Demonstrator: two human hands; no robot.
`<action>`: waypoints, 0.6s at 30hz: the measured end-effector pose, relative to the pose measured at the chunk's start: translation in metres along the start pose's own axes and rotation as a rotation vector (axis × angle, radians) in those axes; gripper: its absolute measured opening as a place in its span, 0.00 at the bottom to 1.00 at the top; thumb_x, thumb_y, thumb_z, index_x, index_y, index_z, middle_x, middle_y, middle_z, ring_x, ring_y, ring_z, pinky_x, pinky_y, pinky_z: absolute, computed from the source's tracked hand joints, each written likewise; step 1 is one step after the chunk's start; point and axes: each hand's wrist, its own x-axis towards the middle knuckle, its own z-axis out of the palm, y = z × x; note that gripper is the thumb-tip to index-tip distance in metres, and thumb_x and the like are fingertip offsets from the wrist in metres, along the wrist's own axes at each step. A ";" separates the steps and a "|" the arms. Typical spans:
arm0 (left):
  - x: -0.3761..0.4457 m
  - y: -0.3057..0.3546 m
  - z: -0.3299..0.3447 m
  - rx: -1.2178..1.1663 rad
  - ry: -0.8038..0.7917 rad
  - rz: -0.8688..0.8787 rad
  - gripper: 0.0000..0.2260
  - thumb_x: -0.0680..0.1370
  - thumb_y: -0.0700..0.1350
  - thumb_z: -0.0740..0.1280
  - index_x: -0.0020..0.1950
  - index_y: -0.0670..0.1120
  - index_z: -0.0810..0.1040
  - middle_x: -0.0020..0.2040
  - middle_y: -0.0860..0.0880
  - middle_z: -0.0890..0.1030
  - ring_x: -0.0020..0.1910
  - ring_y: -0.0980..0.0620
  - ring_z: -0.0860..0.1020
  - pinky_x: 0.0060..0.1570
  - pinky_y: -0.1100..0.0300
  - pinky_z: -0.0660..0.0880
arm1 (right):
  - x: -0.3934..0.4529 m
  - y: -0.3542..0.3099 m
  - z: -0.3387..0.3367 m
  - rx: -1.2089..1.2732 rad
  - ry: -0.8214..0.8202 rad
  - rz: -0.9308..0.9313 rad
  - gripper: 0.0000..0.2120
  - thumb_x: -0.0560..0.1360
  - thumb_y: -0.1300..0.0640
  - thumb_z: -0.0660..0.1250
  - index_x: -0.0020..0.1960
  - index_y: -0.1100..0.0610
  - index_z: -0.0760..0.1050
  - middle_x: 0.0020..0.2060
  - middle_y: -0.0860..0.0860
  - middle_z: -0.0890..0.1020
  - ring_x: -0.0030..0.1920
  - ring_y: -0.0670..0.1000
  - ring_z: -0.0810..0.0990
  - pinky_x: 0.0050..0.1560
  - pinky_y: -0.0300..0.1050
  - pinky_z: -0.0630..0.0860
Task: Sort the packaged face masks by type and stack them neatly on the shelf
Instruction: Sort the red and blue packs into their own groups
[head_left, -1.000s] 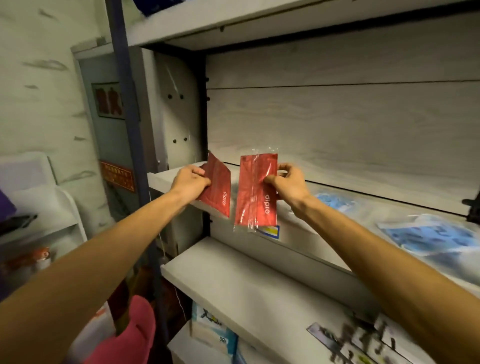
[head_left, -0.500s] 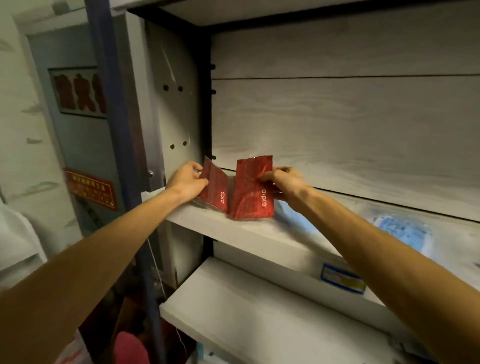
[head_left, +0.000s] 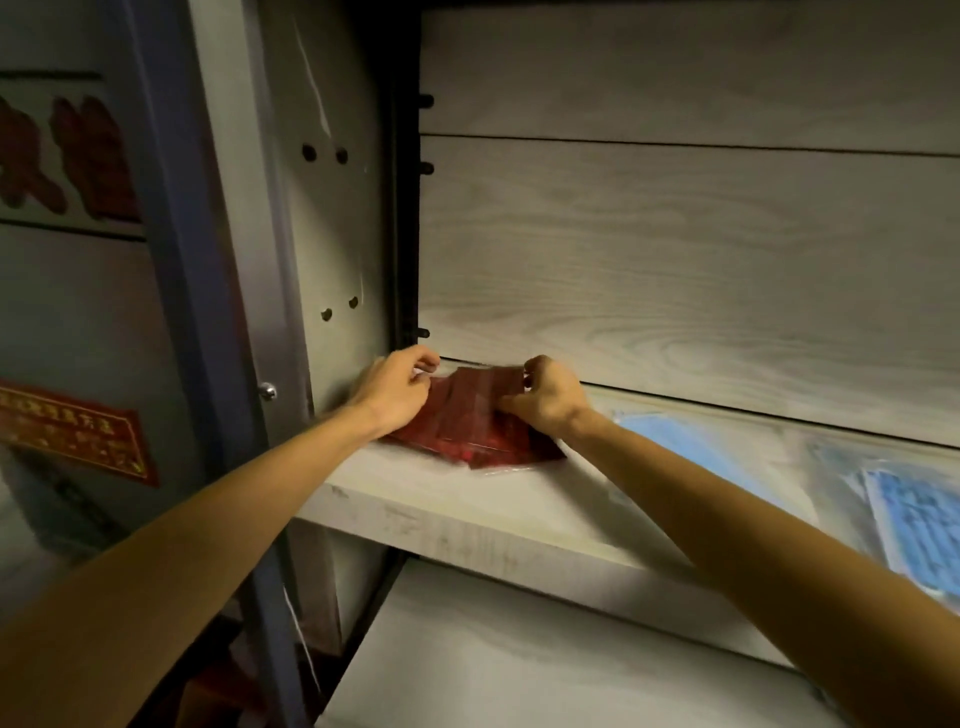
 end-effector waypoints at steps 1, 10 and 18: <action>0.004 -0.001 0.001 0.003 0.006 0.002 0.13 0.83 0.42 0.62 0.65 0.51 0.78 0.62 0.51 0.82 0.59 0.48 0.80 0.61 0.52 0.77 | 0.003 0.001 0.001 -0.058 0.004 0.005 0.29 0.68 0.46 0.76 0.64 0.58 0.74 0.59 0.56 0.80 0.61 0.59 0.78 0.61 0.52 0.76; -0.001 0.058 0.011 0.389 -0.166 0.143 0.29 0.83 0.65 0.48 0.78 0.51 0.66 0.78 0.49 0.66 0.76 0.44 0.64 0.72 0.47 0.62 | -0.031 0.044 -0.056 -0.264 0.071 -0.113 0.33 0.78 0.38 0.63 0.76 0.56 0.65 0.72 0.57 0.70 0.74 0.59 0.63 0.71 0.54 0.65; -0.070 0.192 0.074 0.525 -0.166 0.333 0.34 0.82 0.66 0.51 0.82 0.48 0.53 0.84 0.47 0.47 0.81 0.44 0.53 0.76 0.48 0.53 | -0.146 0.154 -0.169 -0.575 0.197 -0.143 0.32 0.80 0.37 0.57 0.77 0.55 0.62 0.75 0.56 0.67 0.78 0.60 0.55 0.73 0.56 0.59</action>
